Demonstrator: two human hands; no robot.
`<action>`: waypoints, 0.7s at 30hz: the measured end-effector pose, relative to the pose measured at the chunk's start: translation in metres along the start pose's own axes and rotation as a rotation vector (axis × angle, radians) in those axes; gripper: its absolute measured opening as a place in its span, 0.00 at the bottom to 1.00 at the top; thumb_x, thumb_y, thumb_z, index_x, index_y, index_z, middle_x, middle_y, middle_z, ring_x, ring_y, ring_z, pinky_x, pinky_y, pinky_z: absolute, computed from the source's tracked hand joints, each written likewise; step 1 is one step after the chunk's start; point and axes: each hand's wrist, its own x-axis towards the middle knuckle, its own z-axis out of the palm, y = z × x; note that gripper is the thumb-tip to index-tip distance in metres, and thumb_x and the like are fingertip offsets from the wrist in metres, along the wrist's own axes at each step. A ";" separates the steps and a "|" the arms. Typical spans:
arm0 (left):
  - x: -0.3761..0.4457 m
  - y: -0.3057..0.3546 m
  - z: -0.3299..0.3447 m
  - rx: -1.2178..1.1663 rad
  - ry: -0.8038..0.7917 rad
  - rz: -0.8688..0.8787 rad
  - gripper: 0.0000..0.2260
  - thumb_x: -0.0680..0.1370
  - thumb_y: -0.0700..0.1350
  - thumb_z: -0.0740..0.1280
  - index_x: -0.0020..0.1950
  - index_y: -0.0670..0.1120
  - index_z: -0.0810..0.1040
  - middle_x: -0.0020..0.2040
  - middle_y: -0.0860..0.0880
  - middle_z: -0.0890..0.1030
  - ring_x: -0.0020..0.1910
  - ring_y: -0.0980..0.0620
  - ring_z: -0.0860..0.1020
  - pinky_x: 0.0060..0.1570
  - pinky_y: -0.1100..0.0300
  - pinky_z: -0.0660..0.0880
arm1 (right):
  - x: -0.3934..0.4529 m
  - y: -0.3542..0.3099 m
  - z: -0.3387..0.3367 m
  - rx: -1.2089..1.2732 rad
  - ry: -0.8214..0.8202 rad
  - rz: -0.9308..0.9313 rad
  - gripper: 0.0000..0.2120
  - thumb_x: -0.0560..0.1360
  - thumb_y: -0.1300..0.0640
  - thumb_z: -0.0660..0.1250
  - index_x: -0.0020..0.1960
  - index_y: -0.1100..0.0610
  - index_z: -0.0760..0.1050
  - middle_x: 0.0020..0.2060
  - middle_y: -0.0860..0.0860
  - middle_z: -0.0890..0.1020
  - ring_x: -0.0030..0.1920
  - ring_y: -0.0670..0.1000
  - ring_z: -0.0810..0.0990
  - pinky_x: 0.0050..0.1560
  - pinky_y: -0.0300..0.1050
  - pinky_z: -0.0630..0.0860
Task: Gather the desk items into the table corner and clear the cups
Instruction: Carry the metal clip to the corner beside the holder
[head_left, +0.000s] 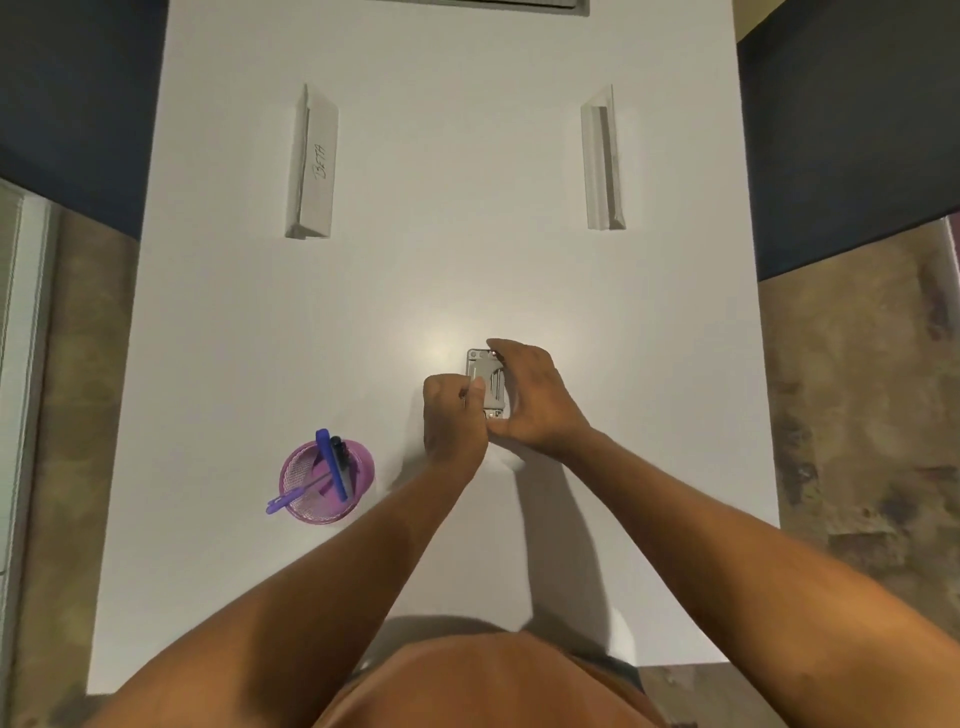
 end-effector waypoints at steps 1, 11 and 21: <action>-0.004 0.002 -0.002 -0.016 0.005 0.013 0.05 0.85 0.48 0.64 0.52 0.48 0.77 0.57 0.48 0.76 0.51 0.49 0.79 0.58 0.49 0.79 | -0.004 0.000 -0.004 0.022 0.002 -0.011 0.44 0.68 0.47 0.79 0.78 0.53 0.64 0.73 0.50 0.72 0.73 0.53 0.68 0.72 0.48 0.67; -0.073 0.026 -0.027 -0.476 -0.280 -0.134 0.18 0.78 0.47 0.76 0.66 0.49 0.75 0.51 0.44 0.88 0.46 0.48 0.86 0.52 0.46 0.81 | -0.079 -0.016 -0.034 0.206 0.169 -0.113 0.43 0.64 0.52 0.81 0.75 0.52 0.67 0.69 0.44 0.71 0.69 0.47 0.71 0.68 0.38 0.69; -0.157 0.022 -0.035 -0.496 -0.368 -0.060 0.12 0.80 0.42 0.72 0.63 0.47 0.84 0.52 0.41 0.88 0.49 0.44 0.87 0.48 0.51 0.83 | -0.164 -0.034 -0.041 0.473 0.066 -0.024 0.45 0.69 0.52 0.80 0.79 0.42 0.61 0.71 0.41 0.66 0.72 0.39 0.69 0.65 0.33 0.73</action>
